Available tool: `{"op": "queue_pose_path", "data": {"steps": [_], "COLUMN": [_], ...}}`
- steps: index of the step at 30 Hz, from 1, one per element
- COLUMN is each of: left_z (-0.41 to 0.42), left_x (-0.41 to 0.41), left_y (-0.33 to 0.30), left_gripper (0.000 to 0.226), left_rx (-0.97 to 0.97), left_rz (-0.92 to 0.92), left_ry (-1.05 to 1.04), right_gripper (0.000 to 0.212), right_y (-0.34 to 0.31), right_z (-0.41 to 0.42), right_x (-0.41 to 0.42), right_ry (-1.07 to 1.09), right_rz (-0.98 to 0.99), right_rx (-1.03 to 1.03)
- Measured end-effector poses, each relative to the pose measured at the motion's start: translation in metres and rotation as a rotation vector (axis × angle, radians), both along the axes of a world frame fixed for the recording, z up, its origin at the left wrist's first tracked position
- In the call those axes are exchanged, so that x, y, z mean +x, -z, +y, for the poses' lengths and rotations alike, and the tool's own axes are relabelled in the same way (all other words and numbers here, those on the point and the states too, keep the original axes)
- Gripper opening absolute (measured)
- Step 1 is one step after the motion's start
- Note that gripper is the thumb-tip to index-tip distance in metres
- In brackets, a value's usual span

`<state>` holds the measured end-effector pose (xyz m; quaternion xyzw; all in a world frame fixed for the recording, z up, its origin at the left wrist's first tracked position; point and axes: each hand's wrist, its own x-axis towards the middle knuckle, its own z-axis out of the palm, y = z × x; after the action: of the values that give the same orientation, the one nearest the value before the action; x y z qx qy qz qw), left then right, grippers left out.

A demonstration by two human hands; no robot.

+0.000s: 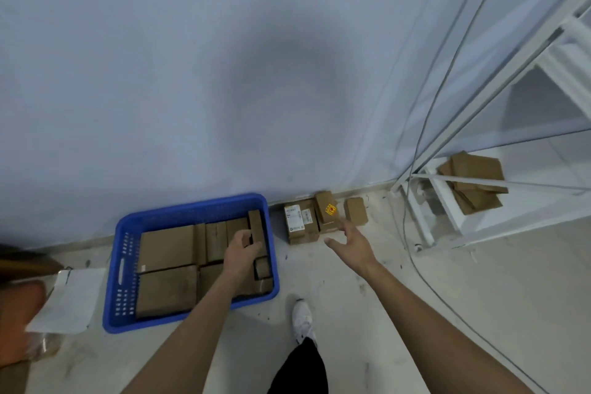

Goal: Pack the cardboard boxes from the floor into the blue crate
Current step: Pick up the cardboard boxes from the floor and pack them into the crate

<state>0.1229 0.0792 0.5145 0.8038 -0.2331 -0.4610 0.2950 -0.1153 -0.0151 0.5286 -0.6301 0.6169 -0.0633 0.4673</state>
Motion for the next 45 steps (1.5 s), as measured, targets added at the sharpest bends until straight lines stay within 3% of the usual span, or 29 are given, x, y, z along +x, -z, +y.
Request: {"op": "queue_pose_path", "data": {"steps": [7, 12, 31, 39, 45], "left_z": [-0.068, -0.098, -0.141, -0.164, -0.186], "left_x": [-0.031, -0.063, -0.142, -0.133, -0.125], "left_y": [0.021, 0.031, 0.114, 0.192, 0.283], "left_gripper": [0.047, 0.053, 0.059, 0.065, 0.048], "left_rx": [0.034, 0.065, 0.221, 0.212, 0.161], "left_rz": [0.045, 0.096, 0.129, 0.148, 0.077], "left_ry": [0.005, 0.014, -0.122, -0.121, -0.157], "right_gripper": [0.062, 0.070, 0.070, 0.069, 0.065], "right_y": [0.018, 0.036, 0.130, 0.205, 0.295], "right_z": [-0.071, -0.096, -0.172, -0.182, -0.183], "right_x": [-0.024, -0.044, -0.112, -0.090, -0.062], "right_ry": [0.005, 0.001, -0.052, -0.042, -0.041], "right_rz": [0.062, 0.083, 0.108, 0.120, 0.096], "right_rx": [0.046, 0.116, 0.286, 0.335, 0.406]}}
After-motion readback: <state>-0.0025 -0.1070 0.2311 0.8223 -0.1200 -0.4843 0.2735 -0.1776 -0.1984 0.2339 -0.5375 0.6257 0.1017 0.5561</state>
